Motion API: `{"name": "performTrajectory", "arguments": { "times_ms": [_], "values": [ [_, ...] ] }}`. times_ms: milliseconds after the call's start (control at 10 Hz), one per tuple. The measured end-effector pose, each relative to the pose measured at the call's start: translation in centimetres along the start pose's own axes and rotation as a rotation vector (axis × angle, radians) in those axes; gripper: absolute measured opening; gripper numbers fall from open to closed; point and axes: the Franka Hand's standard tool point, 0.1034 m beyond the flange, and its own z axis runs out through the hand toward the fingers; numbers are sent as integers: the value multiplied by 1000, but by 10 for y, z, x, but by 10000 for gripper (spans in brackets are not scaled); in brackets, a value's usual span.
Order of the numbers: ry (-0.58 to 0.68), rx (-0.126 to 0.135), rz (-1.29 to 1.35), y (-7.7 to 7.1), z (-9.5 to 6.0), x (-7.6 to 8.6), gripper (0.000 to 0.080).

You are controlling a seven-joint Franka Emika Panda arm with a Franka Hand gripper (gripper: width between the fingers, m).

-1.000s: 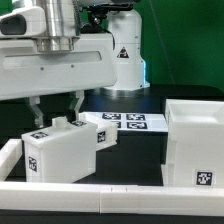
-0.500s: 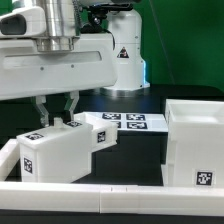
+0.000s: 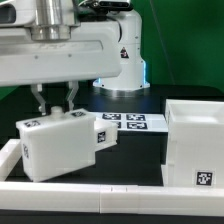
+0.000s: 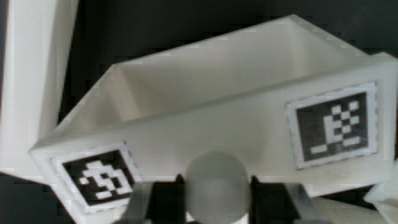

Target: Assemble drawer

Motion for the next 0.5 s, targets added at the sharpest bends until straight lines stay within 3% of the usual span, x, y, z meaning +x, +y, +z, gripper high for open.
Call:
{"name": "performTrajectory", "arguments": {
  "times_ms": [200,300,500],
  "values": [
    [-145,64,92,-19,0,3,161],
    [-151,69,78,-18,1,9,161],
    [-290,130,96,-33,1,1,161]
  ]
}}
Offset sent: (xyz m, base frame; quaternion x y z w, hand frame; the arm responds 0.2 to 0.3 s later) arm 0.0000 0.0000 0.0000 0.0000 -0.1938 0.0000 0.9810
